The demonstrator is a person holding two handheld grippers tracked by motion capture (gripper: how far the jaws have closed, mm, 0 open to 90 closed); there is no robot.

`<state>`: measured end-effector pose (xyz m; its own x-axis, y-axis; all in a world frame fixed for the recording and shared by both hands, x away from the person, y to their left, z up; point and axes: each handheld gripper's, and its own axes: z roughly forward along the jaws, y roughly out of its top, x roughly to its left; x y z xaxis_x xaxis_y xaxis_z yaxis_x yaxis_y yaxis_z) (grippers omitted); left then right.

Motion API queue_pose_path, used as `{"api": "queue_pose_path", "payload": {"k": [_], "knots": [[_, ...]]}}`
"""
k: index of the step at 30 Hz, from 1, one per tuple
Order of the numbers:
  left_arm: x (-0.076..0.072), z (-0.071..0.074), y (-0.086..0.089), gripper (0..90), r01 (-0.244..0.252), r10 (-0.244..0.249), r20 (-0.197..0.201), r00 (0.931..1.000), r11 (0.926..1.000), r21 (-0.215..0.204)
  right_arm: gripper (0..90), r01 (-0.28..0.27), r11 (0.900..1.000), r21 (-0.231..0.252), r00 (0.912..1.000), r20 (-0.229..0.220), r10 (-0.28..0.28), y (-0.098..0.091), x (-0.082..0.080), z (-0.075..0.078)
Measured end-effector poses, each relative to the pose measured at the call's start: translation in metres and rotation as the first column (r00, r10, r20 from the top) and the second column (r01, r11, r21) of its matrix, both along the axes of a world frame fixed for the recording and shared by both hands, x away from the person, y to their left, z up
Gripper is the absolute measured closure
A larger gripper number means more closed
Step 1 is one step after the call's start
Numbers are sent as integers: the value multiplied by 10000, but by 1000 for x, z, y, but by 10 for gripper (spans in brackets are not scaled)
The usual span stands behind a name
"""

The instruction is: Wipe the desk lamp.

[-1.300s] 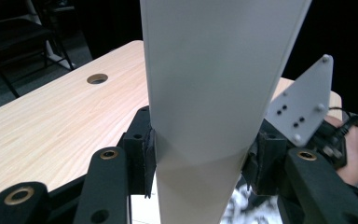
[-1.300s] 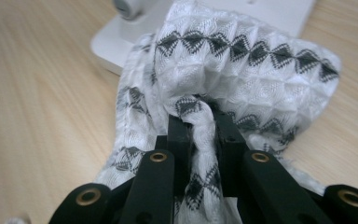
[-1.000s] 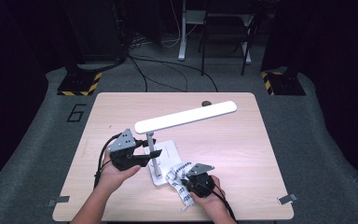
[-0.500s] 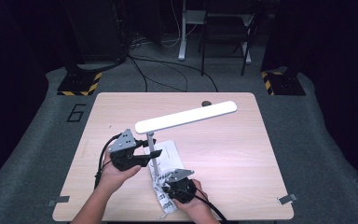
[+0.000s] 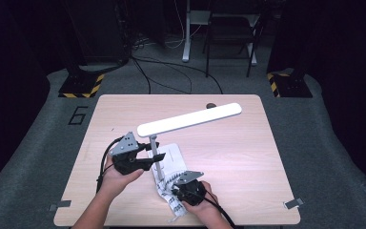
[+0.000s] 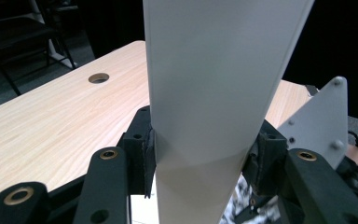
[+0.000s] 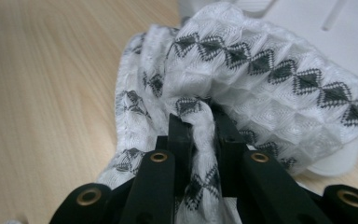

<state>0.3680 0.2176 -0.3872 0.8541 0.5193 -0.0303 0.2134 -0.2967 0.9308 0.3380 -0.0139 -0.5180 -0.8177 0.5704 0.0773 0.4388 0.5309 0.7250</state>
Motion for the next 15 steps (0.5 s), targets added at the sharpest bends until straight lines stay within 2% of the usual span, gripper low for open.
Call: {"api": "queue_pose_path", "payload": {"k": [3,4,7,8,12,13,15], "knots": [[0,0,0,527,-14,14,-11,10000,10000,-15,799,40,10000,-79,10000,66,-40,-6,2,0],[0,1,0,527,-44,44,-56,10000,10000,52,798,297,9995,-109,9996,34,-296,-12,3,1],[1,2,-1,527,-33,34,-65,10000,9999,124,797,524,9986,-66,9986,117,-523,-19,5,3],[2,3,0,528,91,-91,-22,10000,9997,246,797,852,9963,64,9964,29,-852,-27,5,6],[3,3,-1,527,271,-270,-113,9996,9995,141,796,1099,9934,340,9936,232,-1107,-40,7,13],[4,3,-1,527,390,-390,-11,9992,9990,232,795,1228,9911,518,9921,177,-1238,-43,6,14],[4,3,-2,526,639,-638,-69,9979,9977,223,794,1375,9876,758,9897,287,-1400,-49,6,18]]}}
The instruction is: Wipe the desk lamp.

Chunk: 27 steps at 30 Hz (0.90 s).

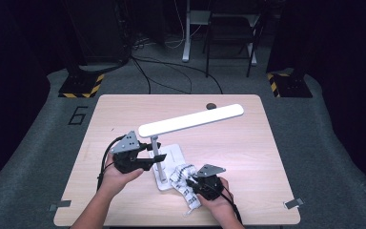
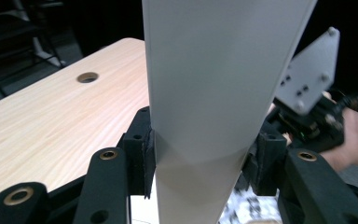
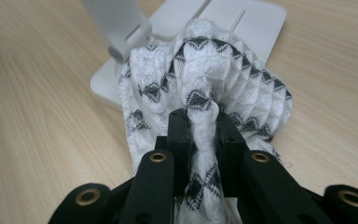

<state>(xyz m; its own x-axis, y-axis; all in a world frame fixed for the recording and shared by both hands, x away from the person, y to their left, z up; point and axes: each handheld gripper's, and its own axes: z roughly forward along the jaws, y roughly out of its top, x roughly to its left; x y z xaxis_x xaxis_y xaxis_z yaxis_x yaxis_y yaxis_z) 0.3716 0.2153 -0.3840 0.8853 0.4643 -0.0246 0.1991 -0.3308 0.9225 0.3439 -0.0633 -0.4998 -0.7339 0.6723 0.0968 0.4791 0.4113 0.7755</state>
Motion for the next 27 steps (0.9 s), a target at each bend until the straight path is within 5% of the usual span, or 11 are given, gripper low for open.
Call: {"api": "queue_pose_path", "payload": {"k": [4,9,16,23,27], "knots": [[-1,0,-6,525,546,-546,12,9985,9985,-4,794,154,9987,489,9995,254,-167,-4,-2,8],[-2,1,-12,523,942,-942,-67,9955,9956,0,791,-113,9988,468,9982,601,85,2,-4,12],[-1,3,-11,507,925,-926,-396,9949,9957,-41,784,-114,9994,342,9992,378,102,10,3,1],[-2,15,-8,453,773,-782,-627,9950,9969,-169,775,-342,9984,-456,9983,456,362,18,6,-10],[-5,25,-7,438,818,-828,-670,9943,9965,-178,775,-306,9992,-260,9992,245,313,17,7,-11]]}}
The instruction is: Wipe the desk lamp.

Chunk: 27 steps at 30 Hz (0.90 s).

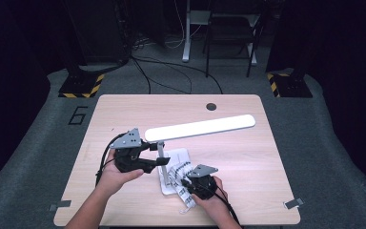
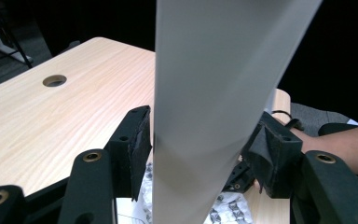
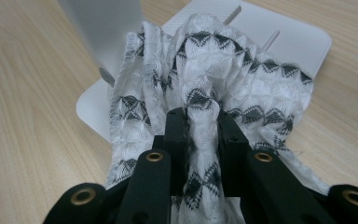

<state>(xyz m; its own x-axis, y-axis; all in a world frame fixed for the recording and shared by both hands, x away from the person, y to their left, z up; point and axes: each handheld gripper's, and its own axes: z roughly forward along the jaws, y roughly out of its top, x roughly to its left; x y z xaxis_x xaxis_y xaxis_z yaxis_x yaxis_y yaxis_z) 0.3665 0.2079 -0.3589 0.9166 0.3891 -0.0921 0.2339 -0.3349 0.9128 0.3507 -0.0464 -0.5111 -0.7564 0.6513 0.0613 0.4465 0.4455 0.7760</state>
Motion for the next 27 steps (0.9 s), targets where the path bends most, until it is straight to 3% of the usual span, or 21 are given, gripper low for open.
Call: {"api": "queue_pose_path", "payload": {"k": [3,4,9,12,16,27], "knots": [[0,6,0,438,100,-100,-106,9999,9999,87,776,-38,9998,210,9999,-152,41,-3,3,-1],[0,11,-1,436,90,-84,-197,9998,9995,315,776,47,9990,453,9993,-371,-30,-4,4,-2],[0,18,-4,423,115,-103,-320,9994,9992,376,777,62,9993,363,9997,-255,-53,-3,2,-2],[1,27,-2,420,101,-99,-195,9998,9999,83,777,150,9985,534,9996,-240,-137,-4,3,-3],[0,38,-1,411,111,-111,18,9999,9999,-14,777,119,9984,546,9996,-243,-106,-4,3,-3],[-2,48,-1,408,15,-17,146,9999,10000,87,776,97,9984,559,9996,-278,-82,-4,3,-3]]}}
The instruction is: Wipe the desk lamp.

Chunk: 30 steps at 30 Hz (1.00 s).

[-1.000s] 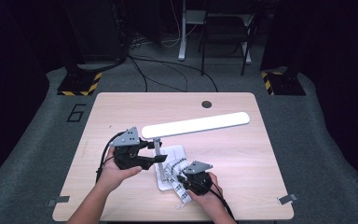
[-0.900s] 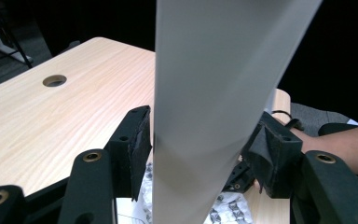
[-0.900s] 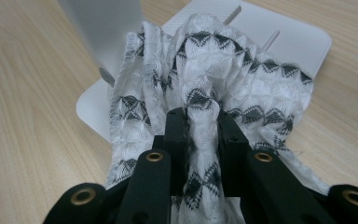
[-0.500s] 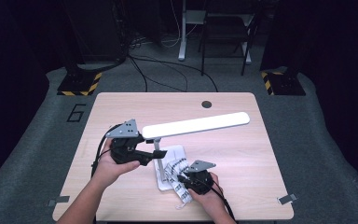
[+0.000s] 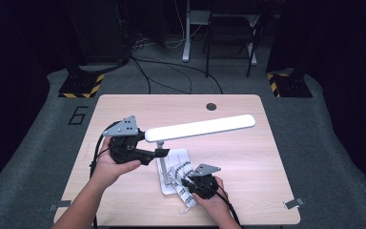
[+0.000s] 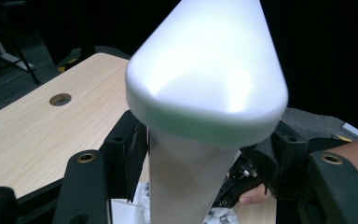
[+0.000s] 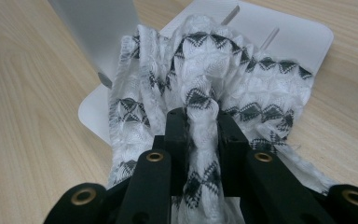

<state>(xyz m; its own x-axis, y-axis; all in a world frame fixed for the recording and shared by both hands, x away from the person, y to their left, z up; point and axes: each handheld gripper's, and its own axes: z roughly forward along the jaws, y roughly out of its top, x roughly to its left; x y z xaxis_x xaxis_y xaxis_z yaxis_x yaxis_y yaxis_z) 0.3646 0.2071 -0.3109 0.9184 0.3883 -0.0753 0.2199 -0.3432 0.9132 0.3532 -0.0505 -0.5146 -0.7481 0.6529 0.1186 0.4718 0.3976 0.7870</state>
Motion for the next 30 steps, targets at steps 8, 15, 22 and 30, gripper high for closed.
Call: {"api": "queue_pose_path", "payload": {"k": [8,15,22,30], "knots": [[0,4,2,518,-38,31,360,9993,9998,170,779,-102,9999,-53,9999,0,102,0,2,4],[-1,3,1,523,-35,28,486,9988,9999,136,791,-430,9959,796,9983,431,396,1,0,33],[0,3,3,524,153,-160,428,9990,9997,169,794,-640,9822,1768,9926,1131,443,-1,-2,68],[2,2,4,523,315,-321,483,9983,9994,134,797,-1384,9523,2720,9797,1784,915,-1,-10,104]]}}
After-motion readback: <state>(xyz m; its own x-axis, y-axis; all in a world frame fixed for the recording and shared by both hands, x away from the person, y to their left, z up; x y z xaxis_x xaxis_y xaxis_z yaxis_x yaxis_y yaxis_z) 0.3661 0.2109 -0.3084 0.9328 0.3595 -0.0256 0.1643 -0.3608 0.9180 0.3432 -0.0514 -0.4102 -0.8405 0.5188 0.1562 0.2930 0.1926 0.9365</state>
